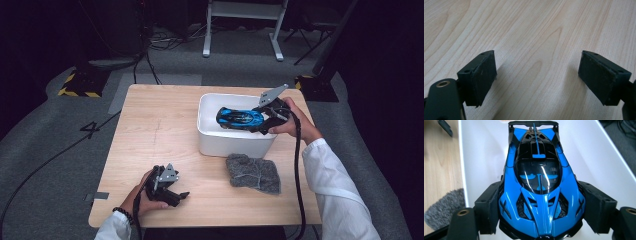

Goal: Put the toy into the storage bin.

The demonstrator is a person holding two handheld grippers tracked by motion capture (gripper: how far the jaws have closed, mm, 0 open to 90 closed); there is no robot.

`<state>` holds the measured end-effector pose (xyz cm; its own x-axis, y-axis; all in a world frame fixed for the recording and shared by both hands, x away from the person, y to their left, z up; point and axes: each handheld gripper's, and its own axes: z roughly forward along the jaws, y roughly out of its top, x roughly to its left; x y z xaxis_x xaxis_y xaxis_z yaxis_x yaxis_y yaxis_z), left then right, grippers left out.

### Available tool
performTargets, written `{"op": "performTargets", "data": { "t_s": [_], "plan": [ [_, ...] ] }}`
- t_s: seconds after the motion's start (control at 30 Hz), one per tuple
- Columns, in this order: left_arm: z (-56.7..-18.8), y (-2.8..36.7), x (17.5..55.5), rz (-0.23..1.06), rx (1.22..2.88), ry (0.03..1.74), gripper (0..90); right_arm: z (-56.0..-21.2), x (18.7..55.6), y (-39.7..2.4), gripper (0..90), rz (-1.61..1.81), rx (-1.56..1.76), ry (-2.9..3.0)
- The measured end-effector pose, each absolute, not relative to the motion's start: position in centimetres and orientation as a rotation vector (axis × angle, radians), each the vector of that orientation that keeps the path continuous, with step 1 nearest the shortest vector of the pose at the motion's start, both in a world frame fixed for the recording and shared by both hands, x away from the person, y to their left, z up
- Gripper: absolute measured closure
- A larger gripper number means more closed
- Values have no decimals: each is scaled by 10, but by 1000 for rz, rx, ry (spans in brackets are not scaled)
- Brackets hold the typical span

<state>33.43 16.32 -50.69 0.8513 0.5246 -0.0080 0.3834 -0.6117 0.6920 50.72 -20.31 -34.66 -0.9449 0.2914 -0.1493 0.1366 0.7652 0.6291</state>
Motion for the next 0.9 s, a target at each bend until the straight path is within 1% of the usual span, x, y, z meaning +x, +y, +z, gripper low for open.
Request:
{"op": "performTargets", "data": {
  "t_s": [0.23, 0.6, 0.8, 0.9],
  "plan": [
    [-507, 163, 334, 253, 2301, 656, 155, -356, 512, -199, 259, 786, 352, 2789],
    [-507, 163, 334, 254, 2299, 660, 155, -360, 521, -200, 259, 679, 402, 2839],
    [-507, 163, 334, 252, 2300, 659, 155, -368, 520, -195, 254, 557, 389, 2902],
    [-507, 163, 334, 253, 2299, 660, 155, -369, 520, -194, 259, 572, 402, 2903]
  ]
}}
